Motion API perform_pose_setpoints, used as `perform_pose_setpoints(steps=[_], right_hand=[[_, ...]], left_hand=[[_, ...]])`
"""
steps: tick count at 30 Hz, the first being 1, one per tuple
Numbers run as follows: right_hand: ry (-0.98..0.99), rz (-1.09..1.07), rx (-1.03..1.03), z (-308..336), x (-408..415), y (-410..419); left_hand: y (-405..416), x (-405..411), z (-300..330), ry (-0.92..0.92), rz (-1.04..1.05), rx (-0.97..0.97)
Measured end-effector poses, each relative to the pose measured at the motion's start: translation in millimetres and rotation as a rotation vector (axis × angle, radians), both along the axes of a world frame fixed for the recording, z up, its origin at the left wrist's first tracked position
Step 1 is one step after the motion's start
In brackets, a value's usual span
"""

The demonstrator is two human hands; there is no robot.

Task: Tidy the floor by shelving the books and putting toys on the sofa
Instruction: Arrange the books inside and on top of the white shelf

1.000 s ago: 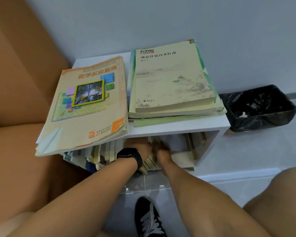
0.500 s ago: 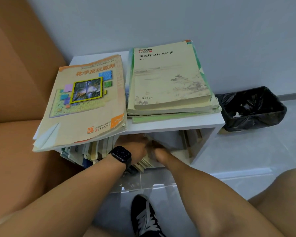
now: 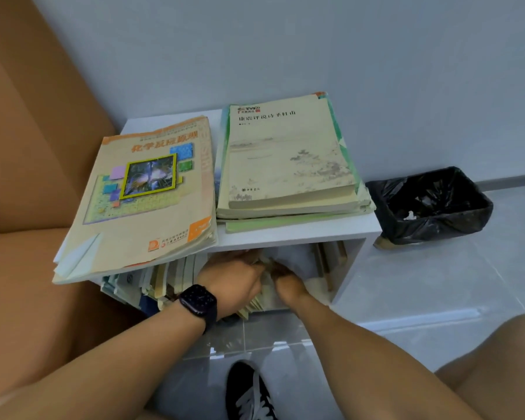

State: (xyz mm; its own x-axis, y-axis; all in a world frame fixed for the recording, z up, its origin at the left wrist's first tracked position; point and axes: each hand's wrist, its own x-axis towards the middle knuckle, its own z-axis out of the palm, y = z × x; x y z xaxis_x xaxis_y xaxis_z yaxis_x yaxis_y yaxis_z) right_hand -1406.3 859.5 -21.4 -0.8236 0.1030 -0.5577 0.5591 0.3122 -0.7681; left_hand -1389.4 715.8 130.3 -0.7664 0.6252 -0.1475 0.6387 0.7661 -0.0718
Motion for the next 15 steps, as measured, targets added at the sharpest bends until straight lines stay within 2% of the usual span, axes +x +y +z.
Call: perform_pose_setpoints(steps=[4,6,8,11,13,15], right_hand=[[-0.001,0.052,0.233,15,30,10],[0.018,0.143,0.361,41,44,6],[0.014,0.325,0.423,79,54,-6],[0.005,0.734,0.586,153,66,-22],[0.051,0.852,0.672,202,76,-25],[0.162,0.864,0.700,244,89,-19]], left_hand=[[-31,19,19,0.041,-0.025,0.111],[-46,36,30,-0.003,-0.017,0.182],[-54,53,41,-0.146,0.040,0.306],[-54,73,62,-0.327,0.161,0.549],[-54,81,76,-0.305,0.170,0.653],[-51,84,90,-0.250,0.148,0.755]])
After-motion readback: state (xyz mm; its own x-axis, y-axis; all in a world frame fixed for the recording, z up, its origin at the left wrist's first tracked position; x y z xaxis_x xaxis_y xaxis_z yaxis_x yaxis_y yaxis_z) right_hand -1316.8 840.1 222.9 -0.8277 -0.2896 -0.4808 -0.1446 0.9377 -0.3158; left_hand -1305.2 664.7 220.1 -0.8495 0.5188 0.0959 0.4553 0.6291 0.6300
